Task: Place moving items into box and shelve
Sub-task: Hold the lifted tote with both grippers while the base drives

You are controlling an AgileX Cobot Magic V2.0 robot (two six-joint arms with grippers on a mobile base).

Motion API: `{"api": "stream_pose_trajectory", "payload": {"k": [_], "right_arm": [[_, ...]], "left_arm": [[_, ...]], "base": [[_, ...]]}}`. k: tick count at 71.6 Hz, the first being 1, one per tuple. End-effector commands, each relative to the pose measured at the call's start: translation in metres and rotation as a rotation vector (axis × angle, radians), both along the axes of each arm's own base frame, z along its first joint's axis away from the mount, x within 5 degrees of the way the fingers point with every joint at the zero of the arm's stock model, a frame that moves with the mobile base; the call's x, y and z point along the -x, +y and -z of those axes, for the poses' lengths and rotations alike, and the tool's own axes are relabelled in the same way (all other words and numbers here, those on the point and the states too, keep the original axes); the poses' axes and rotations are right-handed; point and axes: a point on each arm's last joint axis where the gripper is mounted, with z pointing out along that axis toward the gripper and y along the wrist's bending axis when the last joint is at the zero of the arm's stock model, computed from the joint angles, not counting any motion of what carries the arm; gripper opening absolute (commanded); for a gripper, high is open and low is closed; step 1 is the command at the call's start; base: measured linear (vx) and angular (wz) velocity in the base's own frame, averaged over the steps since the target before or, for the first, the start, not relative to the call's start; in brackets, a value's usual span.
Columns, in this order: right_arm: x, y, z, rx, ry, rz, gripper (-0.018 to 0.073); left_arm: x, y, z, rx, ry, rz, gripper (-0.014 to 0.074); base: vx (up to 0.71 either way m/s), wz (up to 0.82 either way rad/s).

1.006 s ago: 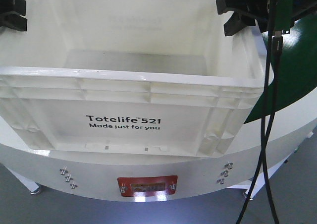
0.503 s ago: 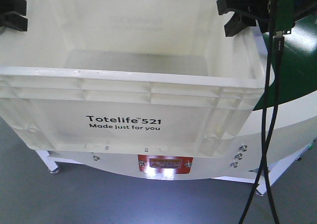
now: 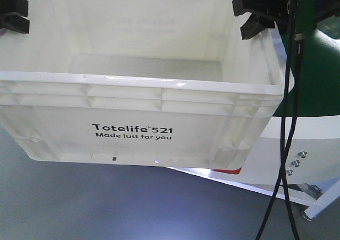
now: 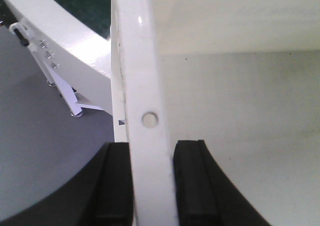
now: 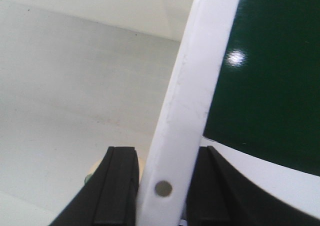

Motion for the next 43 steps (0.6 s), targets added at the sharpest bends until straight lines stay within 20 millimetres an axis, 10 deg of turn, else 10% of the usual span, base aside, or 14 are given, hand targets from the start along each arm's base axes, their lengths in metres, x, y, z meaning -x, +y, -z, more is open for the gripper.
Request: {"api": "stream_pose_trajectory", "payload": {"k": [1,43], "right_arm": [[0.0131,0.0026,-0.0381,-0.118,-0.186,-0.043,-0.0012],[0.0131,0.0026,-0.0381,-0.118,-0.186,-0.043,-0.0012]], "left_arm": [[0.0069,-0.0039,-0.0350,0.086,-0.215,-0.004,-0.0017],[0.0069,-0.0039,-0.0350,0.086,-0.215,-0.004,-0.0017]], "base": [[-0.09,0.33],[-0.09,0.34]]}}
